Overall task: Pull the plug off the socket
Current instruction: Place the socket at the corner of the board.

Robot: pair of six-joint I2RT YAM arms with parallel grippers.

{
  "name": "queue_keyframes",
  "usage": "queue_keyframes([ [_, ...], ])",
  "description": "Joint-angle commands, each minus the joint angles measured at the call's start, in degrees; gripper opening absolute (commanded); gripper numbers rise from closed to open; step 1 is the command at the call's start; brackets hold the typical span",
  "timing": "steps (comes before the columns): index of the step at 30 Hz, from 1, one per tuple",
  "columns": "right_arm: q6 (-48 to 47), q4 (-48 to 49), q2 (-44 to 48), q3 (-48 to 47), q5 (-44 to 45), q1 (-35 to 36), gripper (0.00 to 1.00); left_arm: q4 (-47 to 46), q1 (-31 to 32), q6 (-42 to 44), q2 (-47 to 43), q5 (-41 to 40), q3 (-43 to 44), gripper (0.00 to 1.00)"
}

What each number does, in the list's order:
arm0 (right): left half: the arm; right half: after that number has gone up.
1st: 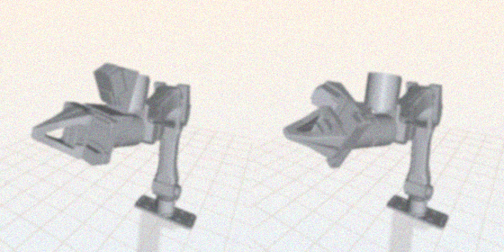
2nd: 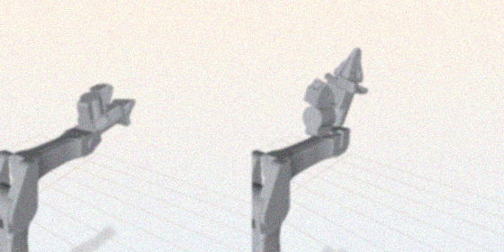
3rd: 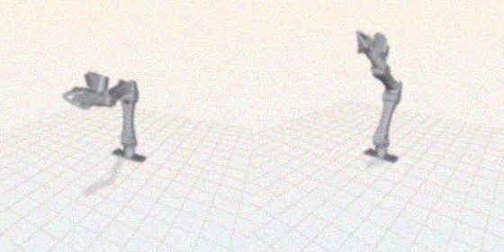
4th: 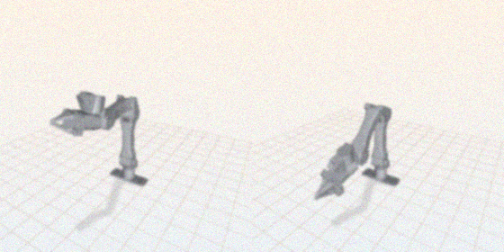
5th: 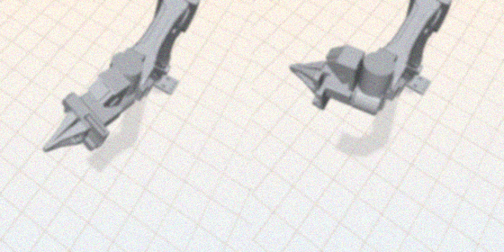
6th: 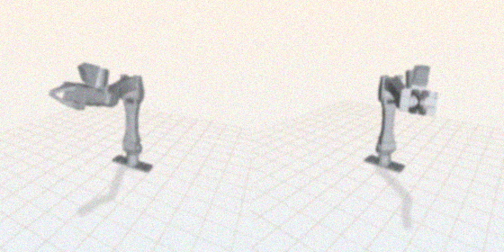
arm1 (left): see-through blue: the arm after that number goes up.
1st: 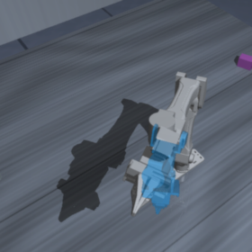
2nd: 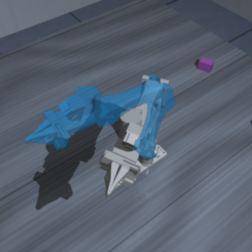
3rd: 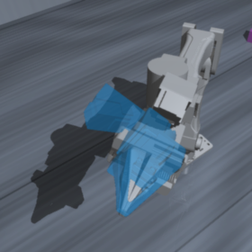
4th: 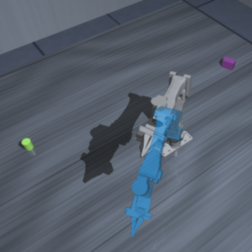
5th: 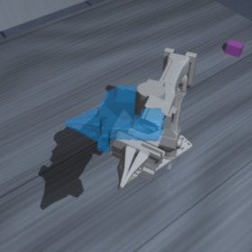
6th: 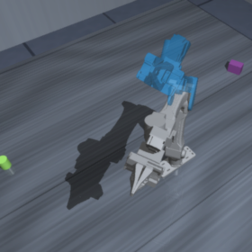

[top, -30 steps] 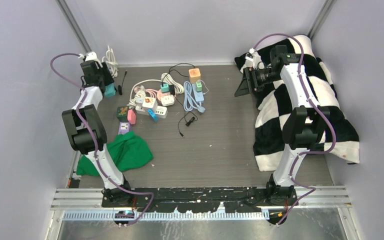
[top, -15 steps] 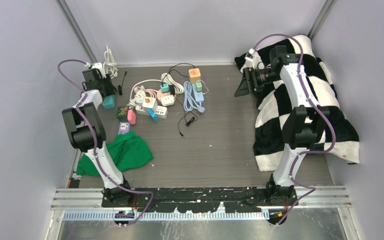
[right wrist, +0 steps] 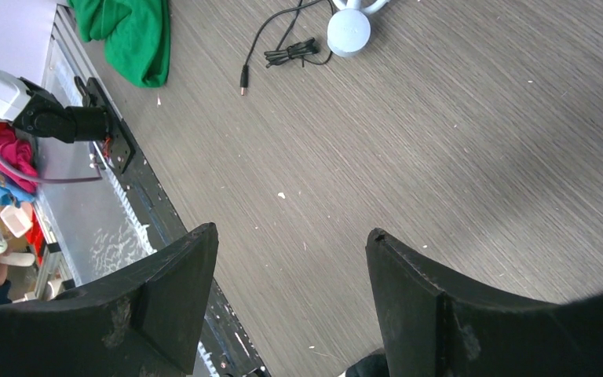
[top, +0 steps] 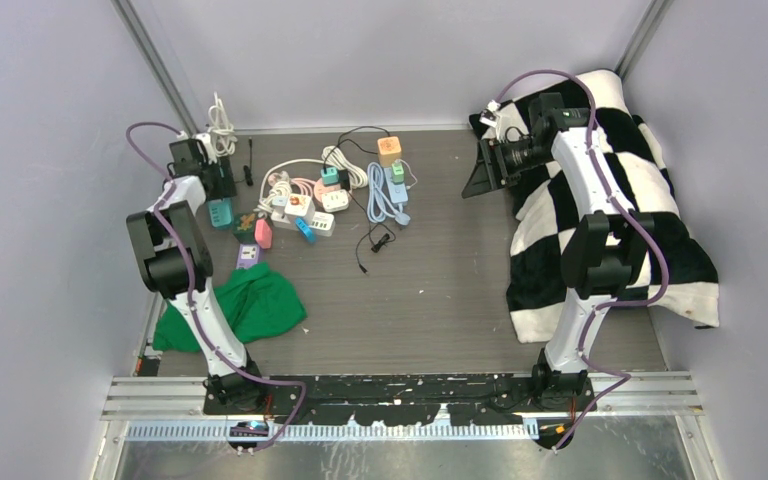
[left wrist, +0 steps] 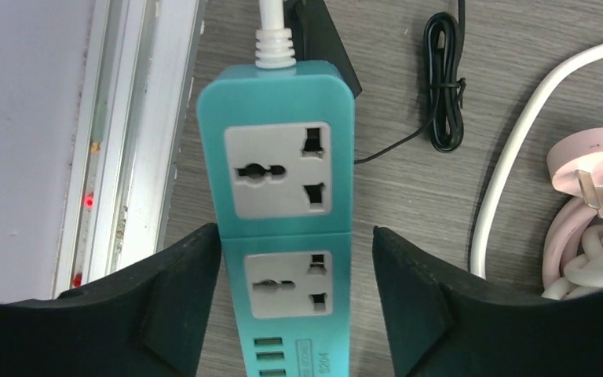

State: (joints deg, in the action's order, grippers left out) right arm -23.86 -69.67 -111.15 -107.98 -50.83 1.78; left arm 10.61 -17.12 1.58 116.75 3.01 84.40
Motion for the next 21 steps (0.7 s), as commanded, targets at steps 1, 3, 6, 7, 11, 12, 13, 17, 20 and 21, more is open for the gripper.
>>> queue_keyframes([
  [1, -0.81, -0.47, 0.75, -0.22, -0.32, -0.13, 0.74, 4.73, -0.13, -1.31, -1.25, -1.21, 3.65, 0.76],
  [3, -0.84, -0.47, 0.77, -0.21, -0.41, -0.05, 0.74, 5.54, -0.12, -3.08, -2.52, -1.23, 4.13, 0.85],
  [6, -0.80, -0.47, 0.74, -0.37, -0.63, 0.06, 0.74, 6.28, -0.14, -3.84, -5.03, -1.05, 4.04, 0.89],
  [7, -0.80, -0.47, 0.76, -0.36, -0.67, 0.06, 0.74, 6.50, -0.17, -4.04, -5.86, -0.90, 3.94, 0.91],
  [11, -0.89, -0.47, 0.98, -0.24, -1.06, 0.24, 0.74, 7.63, -0.15, -4.39, -9.14, 0.05, 3.22, 0.93],
  [12, -0.89, -0.47, 0.90, -0.25, -1.17, 0.28, 0.74, 7.84, -0.11, -4.40, -10.01, 0.30, 3.03, 0.93],
  [13, -0.92, -0.49, 0.98, -0.24, -1.27, 0.25, 0.74, 8.03, -0.17, -4.40, -10.84, 0.53, 2.51, 0.93],
  [17, -0.92, -0.47, 1.00, -0.17, -1.70, 0.42, 0.74, 8.42, -0.15, -4.64, -14.33, 1.28, 0.80, 0.93],
  [20, -0.85, -0.39, 1.05, -0.07, -2.06, 0.58, 0.74, 8.41, -0.13, -5.28, -17.31, 2.16, -0.92, 0.93],
  [21, -0.85, -0.38, 1.11, -0.04, -2.14, 0.61, 0.74, 8.45, -0.15, -5.54, -18.05, 2.66, -1.39, 0.93],
])
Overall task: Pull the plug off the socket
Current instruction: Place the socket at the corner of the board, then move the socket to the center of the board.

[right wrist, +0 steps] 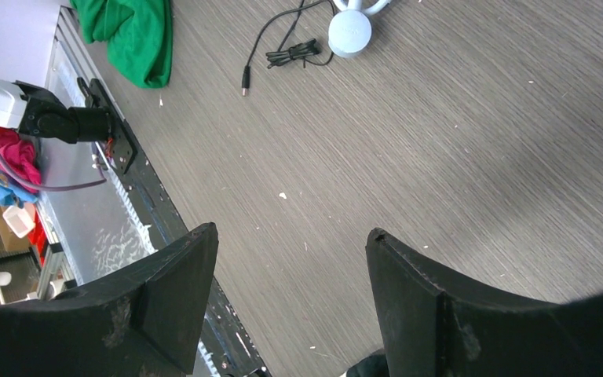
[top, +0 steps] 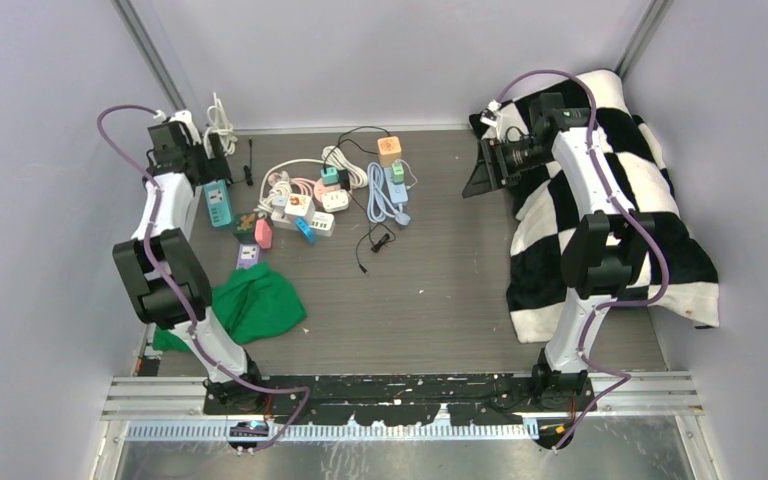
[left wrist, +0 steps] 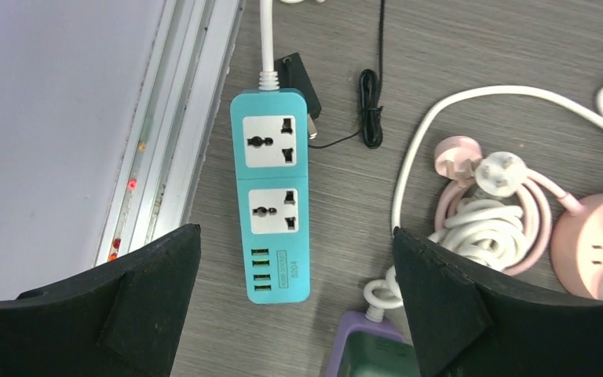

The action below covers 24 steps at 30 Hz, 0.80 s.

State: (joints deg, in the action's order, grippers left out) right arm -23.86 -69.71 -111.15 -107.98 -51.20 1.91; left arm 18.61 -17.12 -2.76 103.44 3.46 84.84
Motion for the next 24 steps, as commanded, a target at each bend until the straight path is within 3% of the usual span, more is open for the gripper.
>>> queue_keyframes([
  [1, -0.89, -0.34, 1.11, -0.03, -1.92, 0.58, 0.74, 0.50, -0.17, -1.50, -5.61, 2.59, -2.31, 0.93],
  [24, 2.01, 1.86, -0.44, -0.62, -3.54, 6.10, 0.74, 3.71, 0.71, -13.54, -17.59, 15.15, -8.74, 1.00],
])
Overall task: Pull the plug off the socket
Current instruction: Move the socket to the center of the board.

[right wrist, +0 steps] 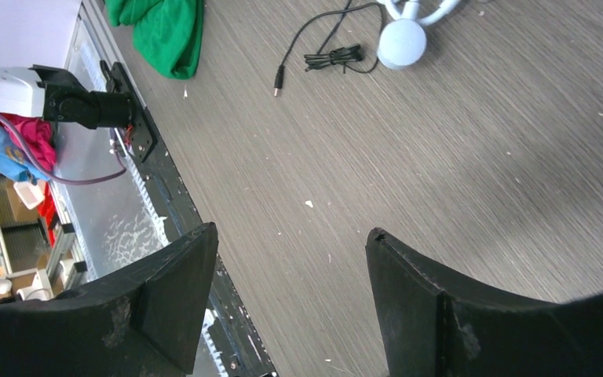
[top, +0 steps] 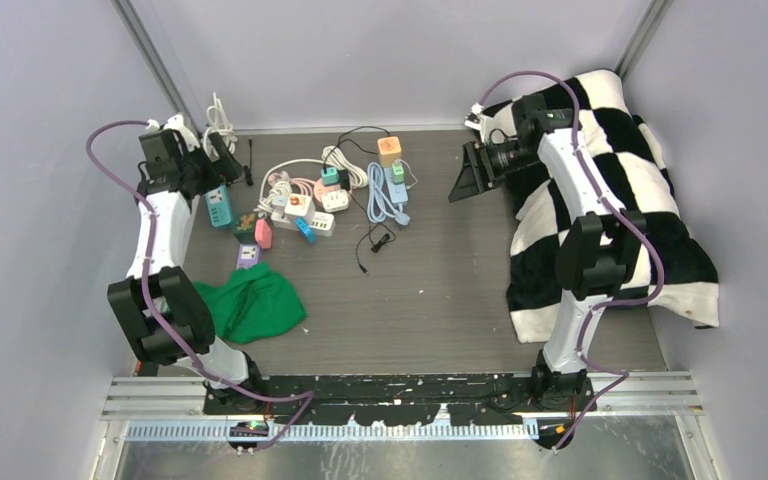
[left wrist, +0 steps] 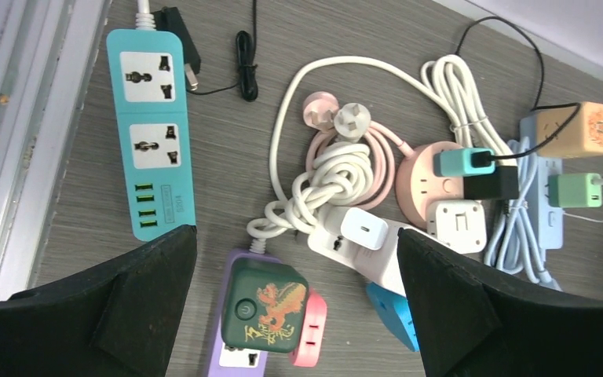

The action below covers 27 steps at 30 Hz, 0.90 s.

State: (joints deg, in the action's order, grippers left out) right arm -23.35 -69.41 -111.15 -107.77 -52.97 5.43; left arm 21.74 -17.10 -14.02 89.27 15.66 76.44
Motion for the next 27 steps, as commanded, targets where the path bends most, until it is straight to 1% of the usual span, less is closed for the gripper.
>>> queue_keyframes([
  [1, 2.11, 2.07, -0.86, -0.89, -1.74, 3.60, 0.74, 0.63, 1.00, -2.39, -3.73, 3.04, -0.39, 1.00],
  [5, 5.97, 5.72, -2.68, -1.37, 0.41, 8.64, 0.74, 0.85, 2.02, -3.09, -4.65, 3.53, -0.58, 1.00],
  [9, 13.03, 12.25, -5.99, -3.55, 5.79, 12.69, 0.74, 0.94, 3.71, -3.38, -5.52, 3.52, -1.10, 1.00],
  [13, 18.51, 18.06, -10.79, -8.26, 14.42, 15.29, 0.74, 2.19, 5.53, -2.16, -6.14, 2.92, -1.03, 1.00],
  [16, 22.40, 21.63, -13.85, -10.90, 22.88, 17.16, 0.74, 2.61, 6.85, -1.76, -7.07, 2.53, -1.58, 1.00],
  [20, 29.51, 29.54, -14.73, -7.94, 33.96, 19.47, 0.74, 2.81, 8.30, -1.15, -8.76, 2.22, -3.29, 1.00],
  [21, 31.06, 33.09, -14.45, -6.63, 37.44, 19.93, 0.74, 3.10, 8.46, -0.72, -9.07, 2.08, -3.50, 1.00],
  [23, 32.68, 37.24, -14.07, -4.59, 42.66, 20.72, 0.74, 3.60, 8.48, 0.01, -9.65, 1.50, -3.74, 1.00],
  [24, 33.51, 40.33, -14.05, -3.87, 44.20, 20.90, 0.74, 3.83, 8.48, 0.26, -9.91, 1.29, -3.83, 1.00],
  [27, 35.51, 44.53, -15.22, -3.72, 44.98, 21.35, 0.73, 3.97, 8.45, 0.40, -10.54, 1.13, -4.08, 1.00],
])
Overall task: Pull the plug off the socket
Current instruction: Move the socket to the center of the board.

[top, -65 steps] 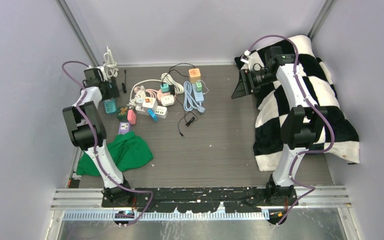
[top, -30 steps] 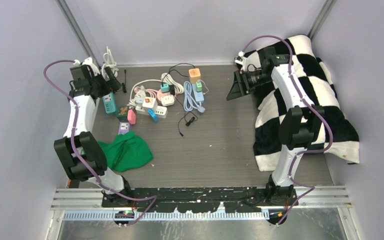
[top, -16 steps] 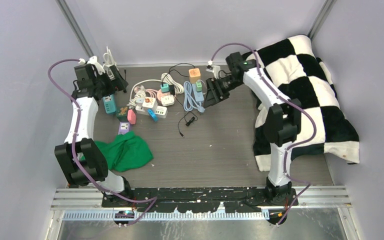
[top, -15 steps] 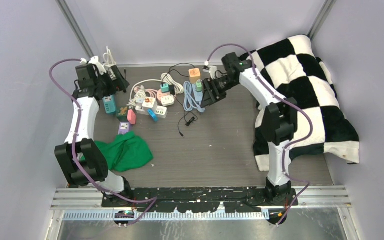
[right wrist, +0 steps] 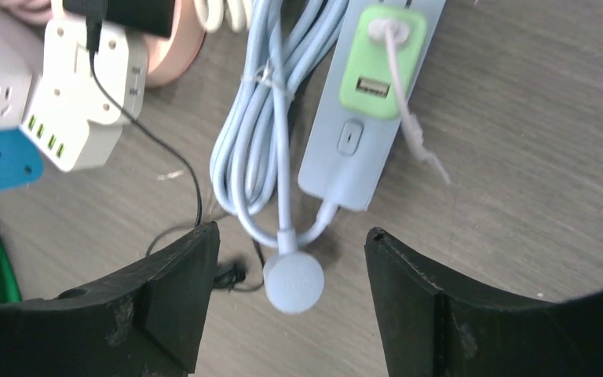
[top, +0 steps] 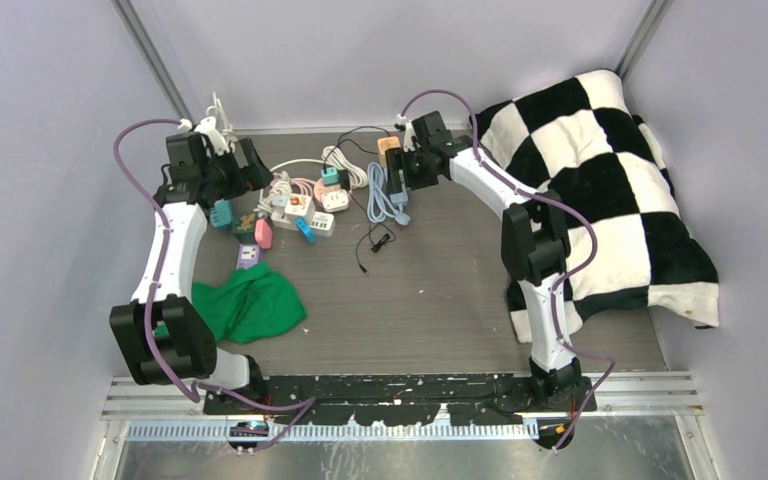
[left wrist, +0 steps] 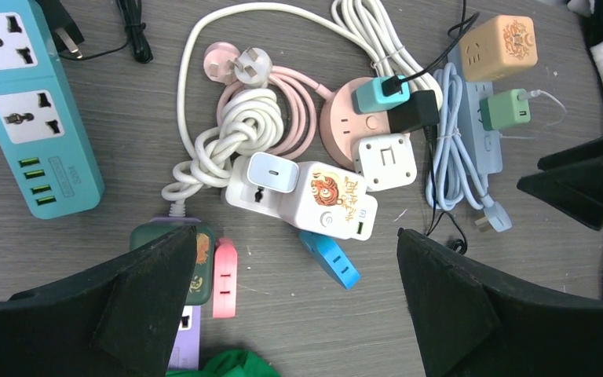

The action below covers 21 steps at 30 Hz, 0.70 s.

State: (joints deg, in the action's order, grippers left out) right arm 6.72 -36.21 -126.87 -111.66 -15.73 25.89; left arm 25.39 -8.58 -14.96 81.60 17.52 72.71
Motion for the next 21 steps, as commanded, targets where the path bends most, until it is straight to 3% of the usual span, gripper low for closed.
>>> queue_keyframes([
  [1, 6.03, 12.16, -0.24, 0.00, 7.91, 1.03, 0.71, 0.29, -0.07, 1.27, -2.95, -0.73, -0.45, 1.00],
  [12, 7.82, 14.34, -6.16, -2.77, 19.39, 2.21, 0.68, -0.52, 0.05, -0.92, -4.26, -0.92, -2.03, 1.00],
  [21, 8.09, 15.88, -7.70, -1.48, 21.15, 3.00, 0.68, -1.25, 0.44, -2.50, -2.33, -0.58, -1.07, 1.00],
])
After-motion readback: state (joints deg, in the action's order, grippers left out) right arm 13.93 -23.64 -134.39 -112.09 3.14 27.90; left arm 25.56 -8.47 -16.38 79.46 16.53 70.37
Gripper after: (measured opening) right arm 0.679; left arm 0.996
